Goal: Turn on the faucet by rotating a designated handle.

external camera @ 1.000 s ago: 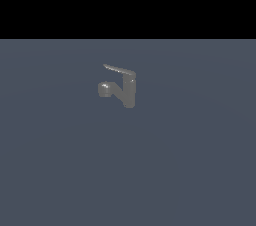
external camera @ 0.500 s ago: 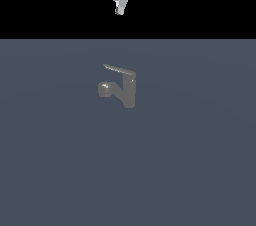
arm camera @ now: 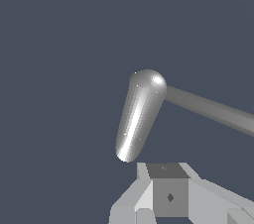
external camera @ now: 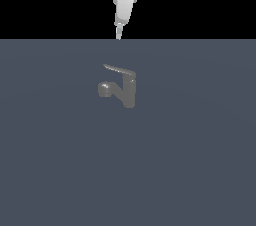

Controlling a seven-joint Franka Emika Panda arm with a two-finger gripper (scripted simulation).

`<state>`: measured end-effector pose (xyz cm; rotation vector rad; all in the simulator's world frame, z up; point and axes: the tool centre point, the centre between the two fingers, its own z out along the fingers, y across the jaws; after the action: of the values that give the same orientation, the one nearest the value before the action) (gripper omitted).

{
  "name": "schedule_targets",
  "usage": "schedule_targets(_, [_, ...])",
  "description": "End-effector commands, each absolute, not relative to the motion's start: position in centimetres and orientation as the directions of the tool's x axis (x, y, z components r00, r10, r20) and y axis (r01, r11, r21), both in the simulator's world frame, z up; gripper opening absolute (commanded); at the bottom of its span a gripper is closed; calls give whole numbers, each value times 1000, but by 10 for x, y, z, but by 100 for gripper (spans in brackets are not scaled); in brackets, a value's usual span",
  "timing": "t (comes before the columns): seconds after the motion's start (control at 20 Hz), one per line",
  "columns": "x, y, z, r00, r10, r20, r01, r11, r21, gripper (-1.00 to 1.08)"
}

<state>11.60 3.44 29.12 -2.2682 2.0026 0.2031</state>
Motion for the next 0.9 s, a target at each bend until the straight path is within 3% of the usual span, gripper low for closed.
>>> schedule_targets(0.0, [129, 38, 273, 58, -987, -148, -998, -61, 16, -100])
schedule_targets(0.85, [177, 63, 180, -203, -979, -10, -979, 203, 5, -100])
